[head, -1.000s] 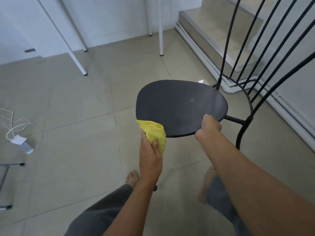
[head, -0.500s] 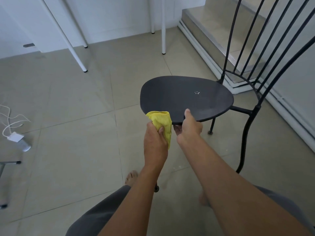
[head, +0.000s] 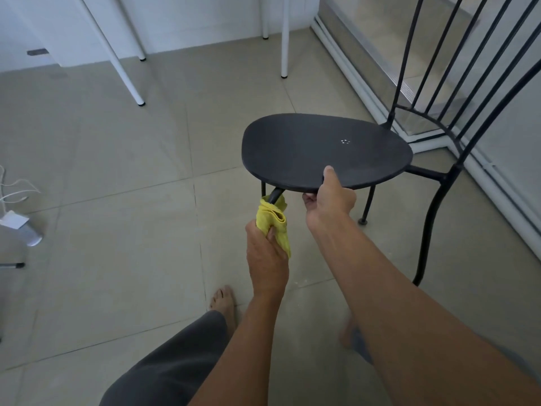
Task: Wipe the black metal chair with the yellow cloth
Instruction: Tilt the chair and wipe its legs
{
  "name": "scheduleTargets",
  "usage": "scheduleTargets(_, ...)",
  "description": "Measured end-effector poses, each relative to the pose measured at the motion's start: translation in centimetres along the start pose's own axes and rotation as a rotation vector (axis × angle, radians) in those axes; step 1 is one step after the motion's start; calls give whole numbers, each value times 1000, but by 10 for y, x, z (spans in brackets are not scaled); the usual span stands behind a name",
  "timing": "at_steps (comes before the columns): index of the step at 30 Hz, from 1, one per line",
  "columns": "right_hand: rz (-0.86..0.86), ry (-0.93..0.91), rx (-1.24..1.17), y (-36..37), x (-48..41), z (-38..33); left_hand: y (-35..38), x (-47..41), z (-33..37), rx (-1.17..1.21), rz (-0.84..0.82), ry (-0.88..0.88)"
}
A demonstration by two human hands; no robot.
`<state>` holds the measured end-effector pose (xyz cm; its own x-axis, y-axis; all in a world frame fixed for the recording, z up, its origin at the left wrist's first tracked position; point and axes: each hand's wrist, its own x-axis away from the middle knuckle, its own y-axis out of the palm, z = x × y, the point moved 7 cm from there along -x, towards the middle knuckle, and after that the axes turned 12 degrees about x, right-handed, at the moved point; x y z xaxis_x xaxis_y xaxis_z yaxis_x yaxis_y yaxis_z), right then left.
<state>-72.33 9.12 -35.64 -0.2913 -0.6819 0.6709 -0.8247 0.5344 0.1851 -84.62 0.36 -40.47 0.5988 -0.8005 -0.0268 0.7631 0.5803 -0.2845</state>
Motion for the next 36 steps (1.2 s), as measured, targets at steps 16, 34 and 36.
scheduleTargets(16, -10, -107, -87, 4, -4, 5, 4, -15, 14, -9, 48, 197)
scheduleTargets(34, -18, -111, -29, 6, -13, 1, 13, 27, -91, -4, 36, -135)
scheduleTargets(36, -26, -115, -27, 5, -13, 1, 13, 33, -103, -30, 20, -183)
